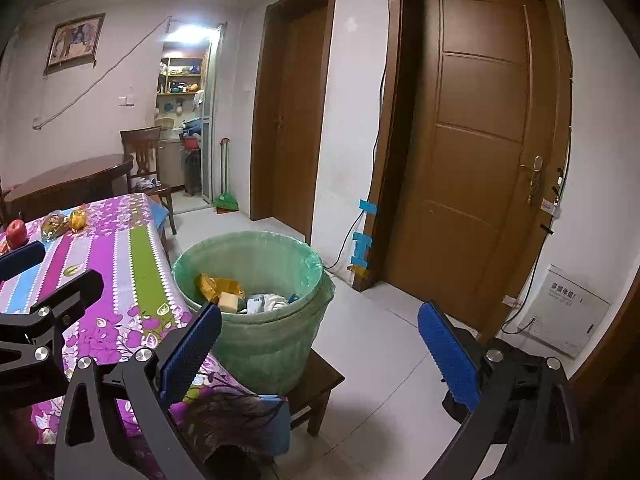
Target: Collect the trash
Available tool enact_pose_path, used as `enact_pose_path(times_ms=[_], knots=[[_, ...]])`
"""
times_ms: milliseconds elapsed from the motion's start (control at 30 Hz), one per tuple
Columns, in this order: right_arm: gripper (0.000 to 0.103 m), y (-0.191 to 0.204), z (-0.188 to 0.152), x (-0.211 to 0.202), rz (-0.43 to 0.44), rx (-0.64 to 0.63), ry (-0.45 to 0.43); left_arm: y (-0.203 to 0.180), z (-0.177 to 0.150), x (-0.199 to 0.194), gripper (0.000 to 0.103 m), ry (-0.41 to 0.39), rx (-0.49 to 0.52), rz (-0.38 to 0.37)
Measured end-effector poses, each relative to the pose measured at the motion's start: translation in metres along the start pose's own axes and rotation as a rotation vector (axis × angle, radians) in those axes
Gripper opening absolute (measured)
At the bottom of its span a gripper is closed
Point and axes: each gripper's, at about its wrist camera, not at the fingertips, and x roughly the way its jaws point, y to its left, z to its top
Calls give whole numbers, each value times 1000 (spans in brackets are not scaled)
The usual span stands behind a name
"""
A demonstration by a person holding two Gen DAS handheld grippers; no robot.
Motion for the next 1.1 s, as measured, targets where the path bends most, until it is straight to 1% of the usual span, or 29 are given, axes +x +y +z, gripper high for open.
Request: enact_pose_path(times_ms=[300, 367, 600, 733, 867, 1000, 1100], knots=[[98, -11, -3, 9, -20, 12, 12, -2, -2, -1, 97, 0, 27, 48], [98, -10, -4, 9, -18, 10, 11, -3, -3, -1, 97, 2, 39, 48], [98, -7, -6, 14, -2, -9, 25, -11, -5, 0, 97, 10, 95, -4], [98, -9, -8, 15, 2, -13, 29, -16, -7, 3, 97, 34, 154, -76], [98, -15, -8, 13, 25, -12, 4, -19, -10, 4, 97, 39, 210, -118], [98, -17, -7, 8, 8, -38, -24, -20, -12, 4, 98, 29, 226, -114], [98, -20, -7, 8, -9, -36, -27, -16, -11, 6, 98, 34, 193, -96]])
